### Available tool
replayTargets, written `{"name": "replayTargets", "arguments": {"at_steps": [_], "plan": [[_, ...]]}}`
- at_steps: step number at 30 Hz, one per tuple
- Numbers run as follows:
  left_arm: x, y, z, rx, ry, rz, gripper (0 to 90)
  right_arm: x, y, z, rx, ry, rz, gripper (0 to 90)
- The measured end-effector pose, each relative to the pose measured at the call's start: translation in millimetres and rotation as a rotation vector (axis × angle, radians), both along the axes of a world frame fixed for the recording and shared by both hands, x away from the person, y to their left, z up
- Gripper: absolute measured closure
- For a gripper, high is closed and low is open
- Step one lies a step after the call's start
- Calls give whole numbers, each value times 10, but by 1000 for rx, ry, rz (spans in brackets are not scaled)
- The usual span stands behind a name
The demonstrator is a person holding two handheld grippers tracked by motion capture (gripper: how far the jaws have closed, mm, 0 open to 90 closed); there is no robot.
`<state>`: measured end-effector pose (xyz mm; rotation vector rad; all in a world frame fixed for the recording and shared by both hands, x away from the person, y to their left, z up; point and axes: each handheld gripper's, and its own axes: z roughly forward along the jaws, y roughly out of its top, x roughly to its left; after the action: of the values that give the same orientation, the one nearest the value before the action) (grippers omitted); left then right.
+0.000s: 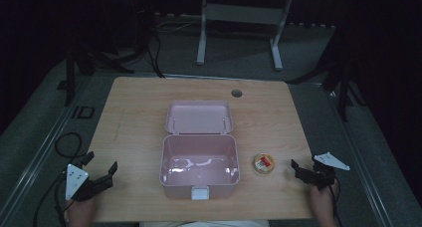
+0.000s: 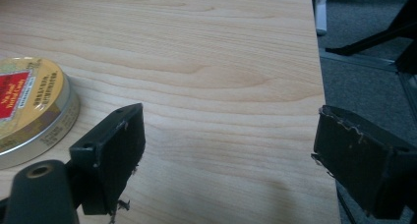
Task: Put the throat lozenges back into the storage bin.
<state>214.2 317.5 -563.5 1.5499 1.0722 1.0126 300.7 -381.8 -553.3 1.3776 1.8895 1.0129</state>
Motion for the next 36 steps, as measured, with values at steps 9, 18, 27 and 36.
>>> {"name": "replayTargets", "arguments": {"at_steps": [9, 18, 27, 36], "plan": [[8, -18, 3, 21, 8, -8, 147, 15, 14, 34, -29, 106, 112, 118], [0, -2, 1, 5, 0, -7, 147, 38, 17, 243, -152, 360, 243, 111], [-1, 2, 1, 2, 2, -10, 147, 96, 100, 353, -313, 630, 351, 111], [-2, 4, 1, 2, 1, -12, 147, 128, 267, 410, -481, 857, 470, 111]]}}
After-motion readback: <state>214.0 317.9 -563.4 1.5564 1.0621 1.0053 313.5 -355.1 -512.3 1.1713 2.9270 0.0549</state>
